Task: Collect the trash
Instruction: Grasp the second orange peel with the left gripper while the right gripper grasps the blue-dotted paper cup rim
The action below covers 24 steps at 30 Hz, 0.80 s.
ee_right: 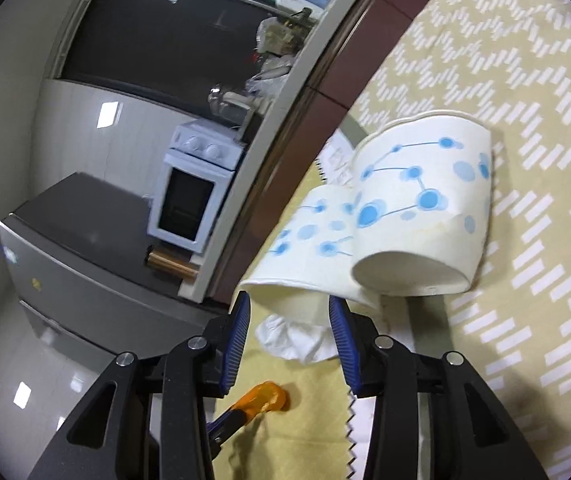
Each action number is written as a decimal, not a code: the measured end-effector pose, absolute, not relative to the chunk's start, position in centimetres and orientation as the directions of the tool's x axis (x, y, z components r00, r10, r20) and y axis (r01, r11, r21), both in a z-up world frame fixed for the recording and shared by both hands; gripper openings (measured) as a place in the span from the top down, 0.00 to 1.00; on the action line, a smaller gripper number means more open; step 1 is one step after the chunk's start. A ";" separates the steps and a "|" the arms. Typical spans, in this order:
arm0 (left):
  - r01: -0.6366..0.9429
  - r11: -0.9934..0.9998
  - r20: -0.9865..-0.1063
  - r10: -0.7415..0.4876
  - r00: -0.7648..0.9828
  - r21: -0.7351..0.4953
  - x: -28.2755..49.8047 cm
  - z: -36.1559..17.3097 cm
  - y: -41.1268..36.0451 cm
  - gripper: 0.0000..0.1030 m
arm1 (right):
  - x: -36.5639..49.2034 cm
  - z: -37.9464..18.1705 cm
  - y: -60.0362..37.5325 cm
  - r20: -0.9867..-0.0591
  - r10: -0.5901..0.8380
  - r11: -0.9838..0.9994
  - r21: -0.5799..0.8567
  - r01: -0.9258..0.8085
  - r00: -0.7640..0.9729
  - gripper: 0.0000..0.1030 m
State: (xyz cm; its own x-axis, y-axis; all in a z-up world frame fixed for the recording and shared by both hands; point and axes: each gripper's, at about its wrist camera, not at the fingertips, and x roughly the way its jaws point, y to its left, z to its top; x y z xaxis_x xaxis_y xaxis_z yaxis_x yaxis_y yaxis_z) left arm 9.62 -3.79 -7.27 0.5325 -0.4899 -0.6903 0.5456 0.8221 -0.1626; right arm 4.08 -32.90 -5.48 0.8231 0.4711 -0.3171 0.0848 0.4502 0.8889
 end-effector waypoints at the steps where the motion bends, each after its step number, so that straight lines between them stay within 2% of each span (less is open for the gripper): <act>1: 0.546 0.822 -0.691 -0.489 0.533 -0.161 9.6 -7.3 -3.8 0.89 | 4.0 -5.4 -32.9 -0.304 0.474 0.440 0.895 0.077 0.827 0.59; 11: 0.546 0.823 -0.692 -0.486 0.534 -0.157 9.6 -7.3 -3.8 0.89 | 5.8 -6.6 -32.9 -0.216 0.464 0.253 0.962 0.105 0.859 0.61; 15: 0.545 0.823 -0.691 -0.488 0.534 -0.160 9.5 -7.3 -3.8 0.89 | 6.1 -7.5 -33.0 -0.213 0.463 0.219 0.968 0.121 0.861 0.78; 18: 0.544 0.823 -0.685 -0.492 0.537 -0.164 9.5 -7.2 -3.7 0.89 | 6.0 -7.8 -33.1 -0.204 0.475 0.213 0.971 0.113 0.856 0.87; 21: 0.544 0.824 -0.677 -0.492 0.547 -0.159 9.3 -7.1 -3.4 0.89 | 5.9 -7.5 -32.8 -0.205 0.491 0.242 0.966 0.093 0.847 0.95; 24: 0.543 0.826 -0.669 -0.491 0.558 -0.152 9.0 -6.9 -3.1 0.90 | 5.6 -6.7 -32.2 -0.228 0.506 0.301 0.951 0.077 0.832 0.97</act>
State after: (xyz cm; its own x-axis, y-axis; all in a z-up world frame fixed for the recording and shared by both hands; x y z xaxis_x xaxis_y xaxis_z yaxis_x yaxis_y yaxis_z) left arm 8.99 -3.09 -6.85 0.5584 -0.4909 -0.6687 0.5433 0.8256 -0.1524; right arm 5.59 -32.20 -6.71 0.8318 0.5064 -0.2276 0.0771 0.3006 0.9506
